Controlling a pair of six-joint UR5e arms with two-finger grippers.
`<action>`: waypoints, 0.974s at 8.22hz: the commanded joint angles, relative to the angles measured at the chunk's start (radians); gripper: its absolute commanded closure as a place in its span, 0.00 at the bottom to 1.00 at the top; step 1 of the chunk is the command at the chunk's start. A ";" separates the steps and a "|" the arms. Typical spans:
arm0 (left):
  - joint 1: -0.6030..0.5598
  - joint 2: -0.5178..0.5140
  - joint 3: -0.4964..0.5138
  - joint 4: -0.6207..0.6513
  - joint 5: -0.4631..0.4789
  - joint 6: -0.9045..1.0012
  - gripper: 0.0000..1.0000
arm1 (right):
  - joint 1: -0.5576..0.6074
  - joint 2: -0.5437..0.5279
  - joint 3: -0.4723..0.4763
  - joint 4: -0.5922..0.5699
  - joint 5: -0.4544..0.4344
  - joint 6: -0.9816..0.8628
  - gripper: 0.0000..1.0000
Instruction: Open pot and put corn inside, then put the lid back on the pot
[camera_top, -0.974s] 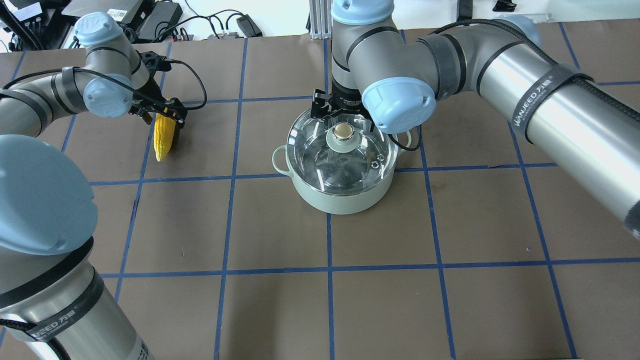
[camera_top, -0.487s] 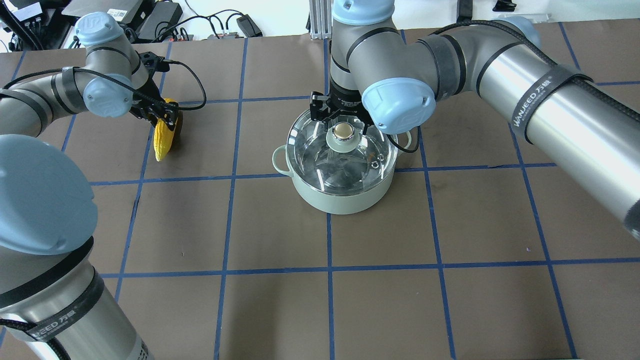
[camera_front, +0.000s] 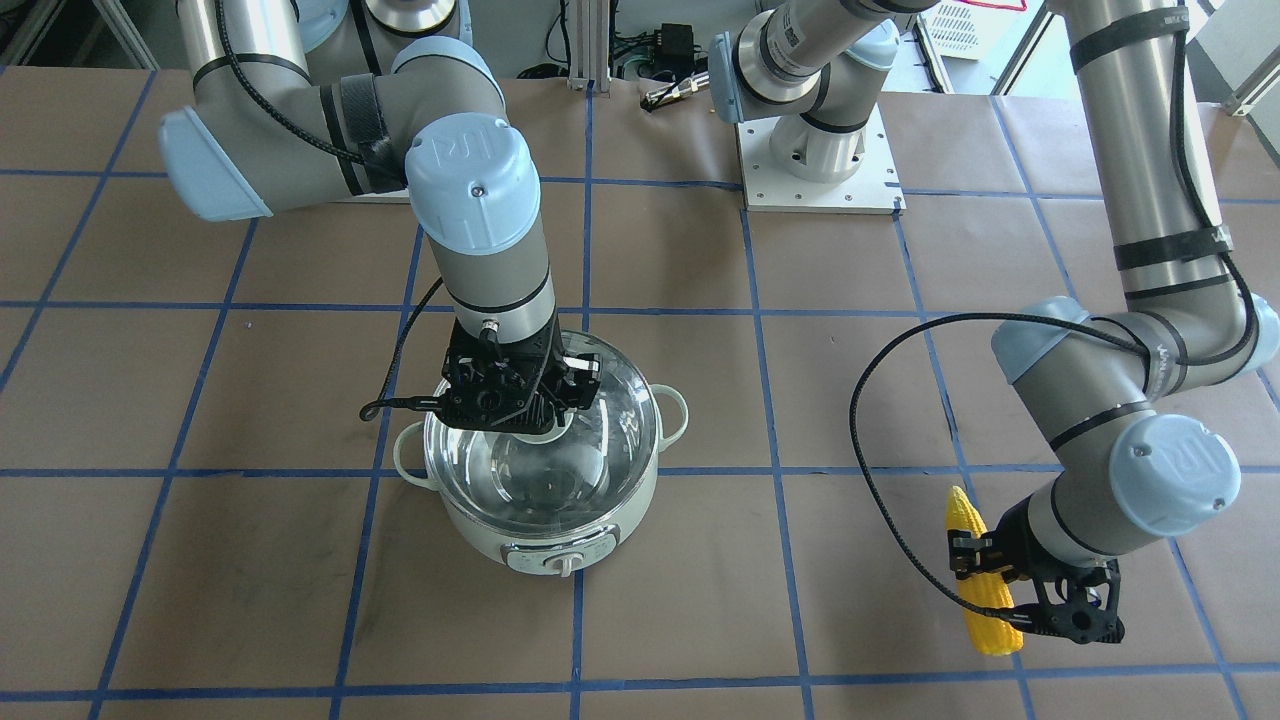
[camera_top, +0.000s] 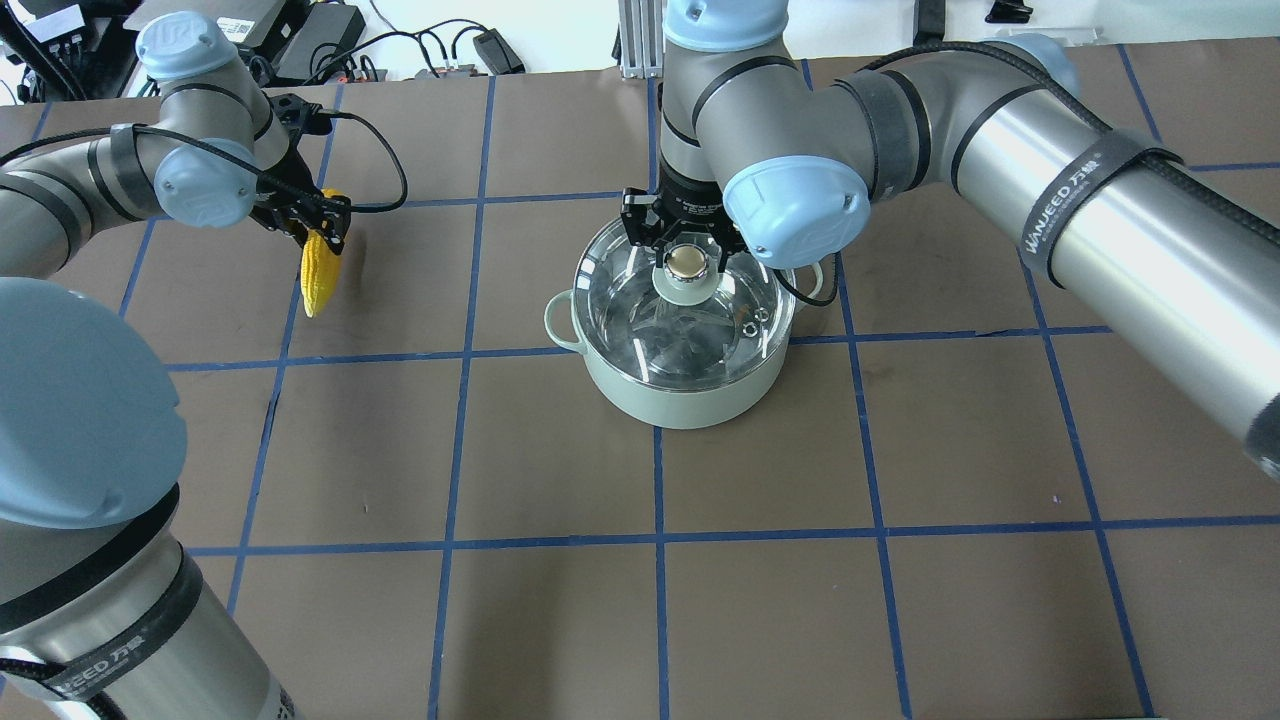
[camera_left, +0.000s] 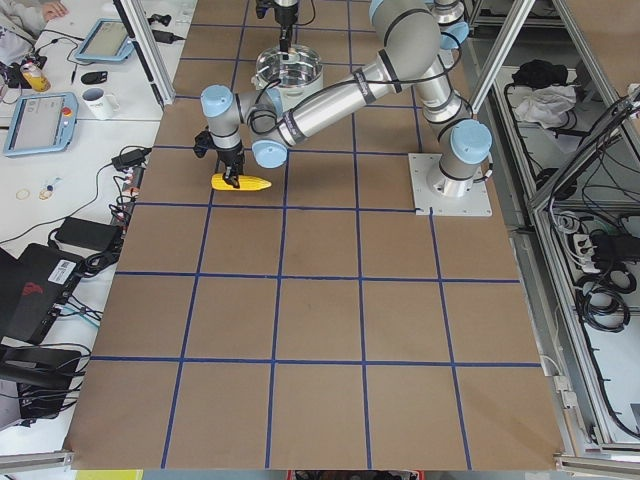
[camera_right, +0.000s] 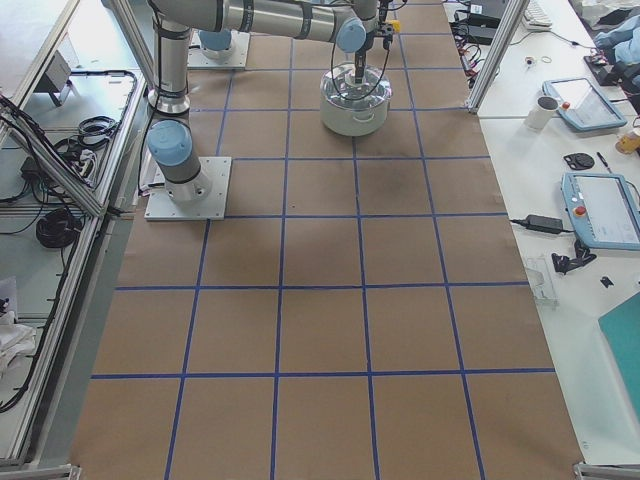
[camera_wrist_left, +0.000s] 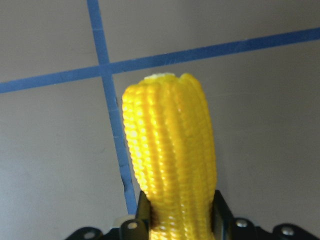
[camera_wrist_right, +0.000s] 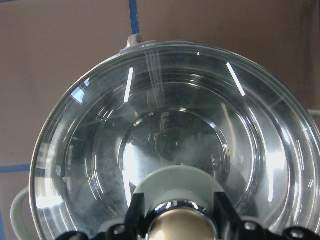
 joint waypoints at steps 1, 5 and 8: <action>-0.001 0.135 -0.003 -0.140 0.001 -0.091 1.00 | 0.000 -0.002 0.000 -0.003 0.000 0.010 0.82; -0.111 0.267 -0.005 -0.274 -0.004 -0.234 1.00 | -0.037 -0.144 -0.046 0.086 -0.014 -0.031 0.89; -0.315 0.304 -0.005 -0.302 -0.012 -0.485 1.00 | -0.286 -0.335 -0.044 0.311 -0.003 -0.252 0.94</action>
